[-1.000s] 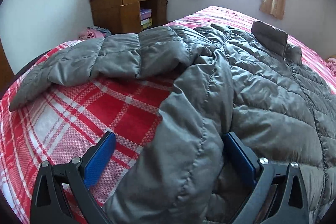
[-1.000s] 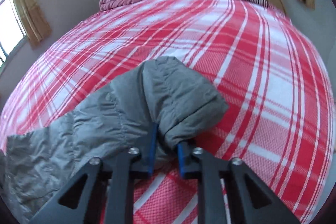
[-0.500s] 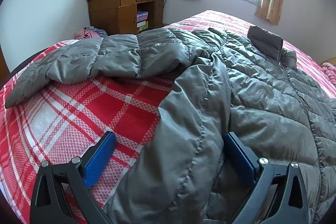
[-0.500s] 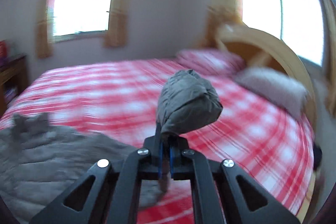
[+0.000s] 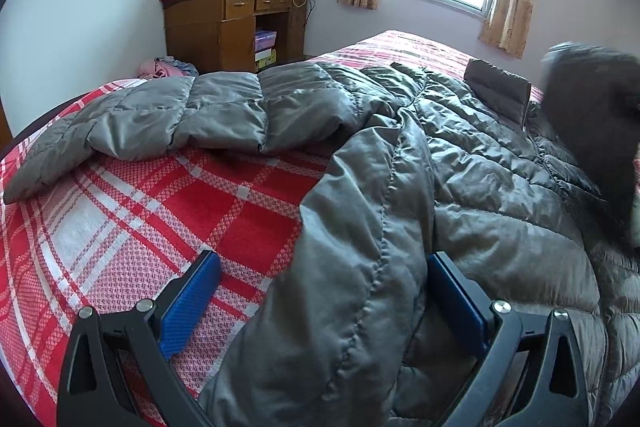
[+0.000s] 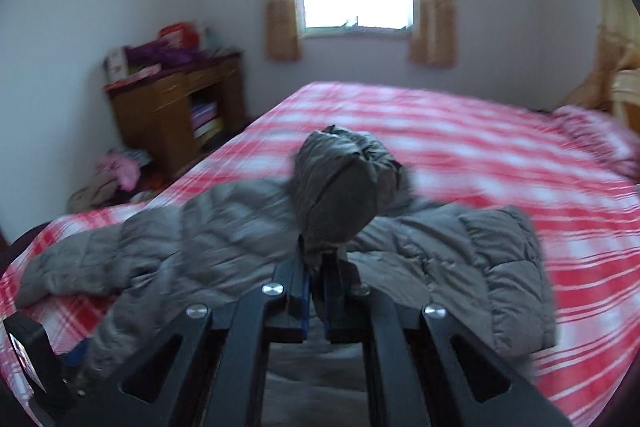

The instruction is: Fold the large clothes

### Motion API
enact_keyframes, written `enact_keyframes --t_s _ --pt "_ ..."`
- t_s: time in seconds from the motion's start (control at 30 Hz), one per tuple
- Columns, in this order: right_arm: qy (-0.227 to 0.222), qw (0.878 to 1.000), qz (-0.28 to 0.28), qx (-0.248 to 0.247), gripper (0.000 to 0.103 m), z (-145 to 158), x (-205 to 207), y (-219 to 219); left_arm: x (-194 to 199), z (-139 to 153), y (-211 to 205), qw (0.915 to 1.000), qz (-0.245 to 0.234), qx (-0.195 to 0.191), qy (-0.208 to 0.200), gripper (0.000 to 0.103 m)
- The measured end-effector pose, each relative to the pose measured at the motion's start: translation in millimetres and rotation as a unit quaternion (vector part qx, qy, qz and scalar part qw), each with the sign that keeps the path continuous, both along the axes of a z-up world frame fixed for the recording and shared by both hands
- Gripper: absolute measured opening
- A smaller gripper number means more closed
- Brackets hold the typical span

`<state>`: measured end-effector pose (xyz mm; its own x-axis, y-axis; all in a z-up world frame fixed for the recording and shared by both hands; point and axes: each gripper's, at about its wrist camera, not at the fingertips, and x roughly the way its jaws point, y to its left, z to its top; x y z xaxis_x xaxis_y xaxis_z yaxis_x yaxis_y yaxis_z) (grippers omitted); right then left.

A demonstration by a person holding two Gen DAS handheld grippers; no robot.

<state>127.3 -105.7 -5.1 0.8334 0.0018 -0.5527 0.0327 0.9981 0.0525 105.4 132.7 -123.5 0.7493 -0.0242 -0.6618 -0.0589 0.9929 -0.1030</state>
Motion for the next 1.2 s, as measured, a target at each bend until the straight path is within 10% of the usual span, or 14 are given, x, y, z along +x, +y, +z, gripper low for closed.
enact_keyframes --t_s 0.2,0.3,0.37,0.5,0.6,0.83,1.2 --pt "0.043 0.996 0.057 0.046 0.014 -37 37 45 -2 0 -1 1.0 -0.002 0.003 -0.006 0.102" --pt "0.083 0.987 0.102 0.088 0.069 -41 39 49 -2 0 -2 1.0 -0.001 0.005 -0.008 0.102" --pt "0.06 0.984 0.114 0.12 0.08 -28 26 39 -2 -1 -3 0.9999 -0.001 0.006 -0.008 0.102" --pt "0.006 0.989 0.088 0.119 0.074 -6 0 6 -2 -1 -3 0.9999 0.0 0.007 -0.008 0.102" --pt "0.028 0.996 0.03 0.077 0.035 -9 -6 -32 -1 -1 -3 1.0 0.0 0.007 -0.006 0.102" --pt "0.074 0.981 -0.159 0.084 0.035 -46 -15 -154 10 2 -13 0.9988 0.0 0.037 0.031 0.102" --pt "0.116 0.974 -0.161 0.108 0.036 -91 -12 -162 49 88 -67 0.9979 -0.006 0.055 -0.032 0.102"
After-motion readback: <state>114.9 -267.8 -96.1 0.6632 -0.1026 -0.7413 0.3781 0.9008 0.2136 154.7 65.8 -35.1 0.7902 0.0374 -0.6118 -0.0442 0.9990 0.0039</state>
